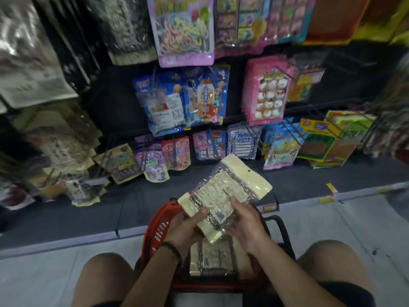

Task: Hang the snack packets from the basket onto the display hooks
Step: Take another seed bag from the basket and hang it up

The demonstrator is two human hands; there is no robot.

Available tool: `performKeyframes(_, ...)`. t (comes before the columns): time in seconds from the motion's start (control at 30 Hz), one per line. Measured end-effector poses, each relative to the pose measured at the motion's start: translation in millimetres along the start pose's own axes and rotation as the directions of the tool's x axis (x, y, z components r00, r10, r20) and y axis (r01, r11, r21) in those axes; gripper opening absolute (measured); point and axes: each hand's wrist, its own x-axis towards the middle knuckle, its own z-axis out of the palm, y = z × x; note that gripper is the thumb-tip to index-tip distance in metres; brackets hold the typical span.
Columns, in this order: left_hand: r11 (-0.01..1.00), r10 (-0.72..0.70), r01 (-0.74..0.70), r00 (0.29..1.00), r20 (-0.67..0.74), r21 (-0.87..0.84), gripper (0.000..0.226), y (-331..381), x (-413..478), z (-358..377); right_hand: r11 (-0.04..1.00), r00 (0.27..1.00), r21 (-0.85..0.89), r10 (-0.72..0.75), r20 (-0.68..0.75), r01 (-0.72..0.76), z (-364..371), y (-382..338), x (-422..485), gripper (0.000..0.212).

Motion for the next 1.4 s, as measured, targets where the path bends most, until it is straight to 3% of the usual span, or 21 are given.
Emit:
performKeyframes(0.13, 0.998, 0.059, -0.058, 0.997, 0.058, -0.012, 0.064, 31, -15, 17, 0.991, 0.991, 0.038, -0.126, -0.035, 0.128, 24, -48, -5, 0.075)
performKeyframes(0.17, 0.995, 0.098, -0.097, 0.995, 0.03, -0.009, 0.069, 39, -19, 21, 0.989, 0.989, 0.024, -0.147, -0.031, 0.148, 29, -60, -9, 0.073)
performKeyframes(0.23, 0.976, 0.216, -0.208, 0.965, -0.149, 0.063, 0.089, 57, -24, 29, 0.981, 0.981, -0.002, -0.192, -0.027, 0.192, 36, -81, -14, 0.041)
performKeyframes(0.27, 0.955, 0.296, -0.272, 0.914, -0.279, 0.12, 0.091, 66, -29, 34, 0.978, 0.978, -0.018, -0.209, -0.02, 0.208, 42, -90, -20, 0.028)
performKeyframes(0.33, 0.865, 0.502, -0.429, 0.744, -0.441, 0.261, 0.076, 84, -44, 45, 0.967, 0.967, -0.039, -0.251, -0.035, 0.25, 52, -105, -25, 0.029)
performKeyframes(0.37, 0.767, 0.641, -0.511, 0.637, -0.428, 0.388, 0.067, 91, -49, 51, 0.96, 0.96, -0.044, -0.277, -0.048, 0.275, 58, -111, -27, 0.04)
performKeyframes(0.43, 0.581, 0.799, -0.577, 0.541, -0.264, 0.574, 0.057, 105, -59, 61, 0.937, 0.937, -0.082, -0.344, -0.061, 0.339, 72, -125, -35, 0.052)
performKeyframes(0.47, 0.562, 0.799, -0.599, 0.572, -0.187, 0.57, 0.058, 112, -62, 64, 0.92, 0.919, -0.097, -0.388, -0.067, 0.381, 79, -131, -39, 0.041)
performKeyframes(0.53, 0.637, 0.733, -0.643, 0.677, -0.074, 0.426, 0.063, 130, -71, 73, 0.86, 0.867, -0.138, -0.498, -0.019, 0.491, 92, -141, -46, 0.024)
performKeyframes(0.67, 0.671, 0.675, -0.661, 0.732, 0.093, 0.336, 0.065, 164, -75, 76, 0.728, 0.77, -0.277, -0.633, 0.082, 0.628, 122, -152, -57, 0.031)
performKeyframes(0.8, 0.768, 0.622, -0.627, 0.779, 0.077, 0.132, 0.056, 188, -70, 71, 0.519, 0.672, -0.458, -0.683, 0.285, 0.722, 137, -165, -67, 0.051)
performKeyframes(0.9, 0.784, 0.616, -0.612, 0.788, -0.008, 0.108, 0.08, 207, -62, 63, 0.357, 0.603, -0.526, -0.675, 0.426, 0.772, 146, -175, -65, 0.043)
performKeyframes(0.97, 0.748, 0.66, -0.64, 0.745, -0.094, 0.176, 0.075, 224, -61, 57, 0.23, 0.561, -0.576, -0.659, 0.501, 0.785, 155, -183, -63, 0.048)
performKeyframes(1.03, 0.703, 0.709, -0.676, 0.689, -0.149, 0.221, 0.051, 240, -62, 49, 0.212, 0.548, -0.577, -0.667, 0.505, 0.789, 166, -198, -63, 0.042)
performKeyframes(1.1, 0.696, 0.715, -0.688, 0.689, -0.116, 0.207, 0.035, 256, -62, 39, 0.189, 0.515, -0.601, -0.739, 0.433, 0.776, 173, -220, -59, 0.038)
performKeyframes(1.2, 0.716, 0.689, -0.674, 0.725, -0.027, 0.181, 0.05, 281, -64, 24, 0.168, 0.509, -0.615, -0.743, 0.434, 0.77, 186, -258, -54, 0.054)
performKeyframes(1.3, 0.723, 0.683, -0.686, 0.728, 0.06, 0.08, 0.043, 301, -72, 15, 0.287, 0.558, -0.503, -0.622, 0.55, 0.816, 206, -288, -48, 0.07)
performKeyframes(1.4, 0.733, 0.672, -0.673, 0.739, 0.046, 0.102, 0.028, 315, -77, 6, 0.414, 0.601, -0.437, -0.573, 0.556, 0.799, 226, -303, -40, 0.078)
